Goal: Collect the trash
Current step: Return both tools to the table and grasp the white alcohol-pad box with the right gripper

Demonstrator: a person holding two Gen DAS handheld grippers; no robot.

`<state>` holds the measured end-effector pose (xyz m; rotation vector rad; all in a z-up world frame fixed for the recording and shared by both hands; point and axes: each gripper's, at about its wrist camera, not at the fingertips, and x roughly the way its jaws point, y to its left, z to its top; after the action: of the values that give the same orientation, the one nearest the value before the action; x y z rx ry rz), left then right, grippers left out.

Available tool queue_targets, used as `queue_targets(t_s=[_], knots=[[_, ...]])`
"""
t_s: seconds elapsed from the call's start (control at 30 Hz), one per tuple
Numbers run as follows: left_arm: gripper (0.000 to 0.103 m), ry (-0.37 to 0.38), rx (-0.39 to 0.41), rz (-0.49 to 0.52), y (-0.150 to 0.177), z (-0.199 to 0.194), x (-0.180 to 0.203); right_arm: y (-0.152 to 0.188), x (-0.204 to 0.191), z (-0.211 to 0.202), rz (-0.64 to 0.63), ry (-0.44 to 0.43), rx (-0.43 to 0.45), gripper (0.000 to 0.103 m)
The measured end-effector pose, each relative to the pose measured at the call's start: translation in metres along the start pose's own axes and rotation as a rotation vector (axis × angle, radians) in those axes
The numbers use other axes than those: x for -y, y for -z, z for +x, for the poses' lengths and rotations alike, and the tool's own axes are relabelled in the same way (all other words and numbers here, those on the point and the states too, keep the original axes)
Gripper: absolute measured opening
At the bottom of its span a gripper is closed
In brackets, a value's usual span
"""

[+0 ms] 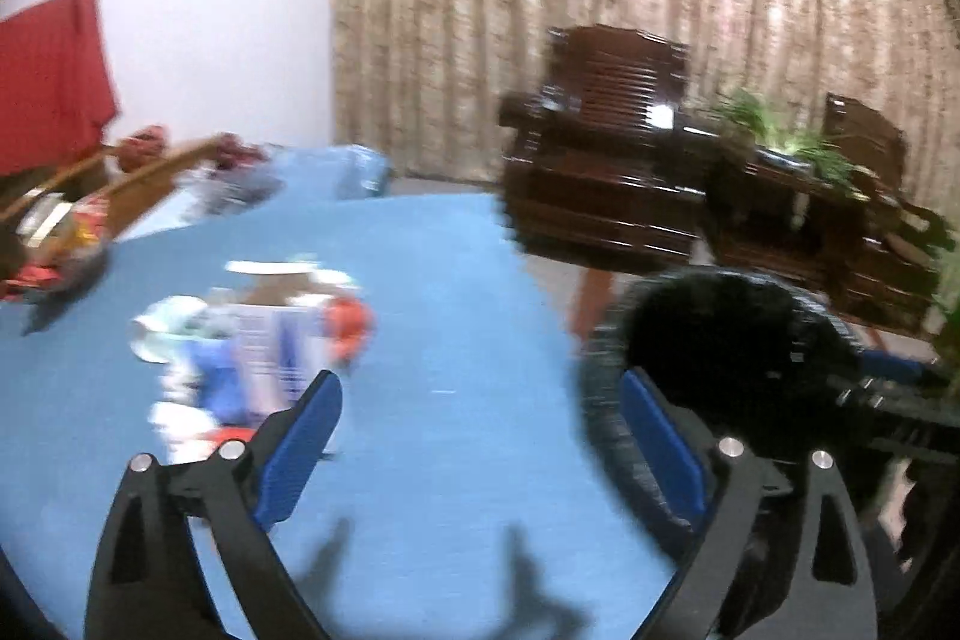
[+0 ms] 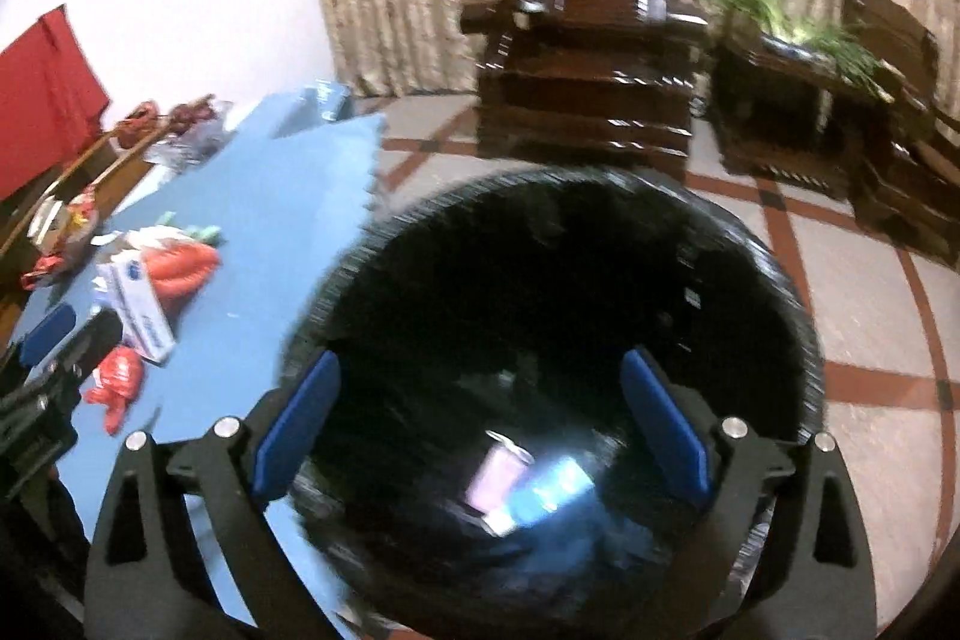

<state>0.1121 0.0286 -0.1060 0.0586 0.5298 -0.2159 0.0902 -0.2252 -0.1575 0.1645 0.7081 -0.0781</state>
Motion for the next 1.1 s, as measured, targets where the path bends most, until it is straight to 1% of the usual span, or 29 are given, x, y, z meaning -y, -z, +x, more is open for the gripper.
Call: queue_targets(t_s=[0.07,0.1,0.23,0.33,0.47,0.63,0.8,0.83,0.93,1.1], knots=[[0.092,-0.066,0.006,-0.002,0.003,-0.005,-0.026,-0.007,-0.015,0.003,-0.016,-0.031,0.012,0.093],[0.092,-0.102,0.004,-0.009,0.005,-0.007,-0.039,-0.011,-0.029,0.005,-0.030,-0.059,0.023,0.093],[0.092,-0.194,-0.010,-0.061,0.014,-0.012,-0.081,-0.019,-0.068,0.011,-0.085,-0.125,0.049,0.093],[0.092,-0.252,-0.023,-0.100,0.019,-0.011,-0.111,-0.023,-0.095,0.017,-0.129,-0.160,0.062,0.093],[0.091,-0.306,-0.033,-0.121,0.024,-0.006,-0.134,-0.025,-0.125,0.028,-0.165,-0.197,0.063,0.093],[0.087,-0.340,-0.056,-0.150,0.032,0.005,-0.157,-0.026,-0.162,0.047,-0.215,-0.245,0.059,0.093],[0.085,-0.366,-0.067,-0.170,0.035,0.013,-0.175,-0.025,-0.198,0.069,-0.265,-0.302,0.029,0.093],[0.084,-0.370,-0.070,-0.171,0.037,0.014,-0.178,-0.023,-0.204,0.073,-0.271,-0.311,0.021,0.092],[0.082,-0.379,-0.079,-0.177,0.041,0.018,-0.188,-0.021,-0.221,0.084,-0.297,-0.341,-0.006,0.081],[0.079,-0.382,-0.090,-0.187,0.046,0.022,-0.194,-0.017,-0.241,0.100,-0.334,-0.374,-0.040,0.075]])
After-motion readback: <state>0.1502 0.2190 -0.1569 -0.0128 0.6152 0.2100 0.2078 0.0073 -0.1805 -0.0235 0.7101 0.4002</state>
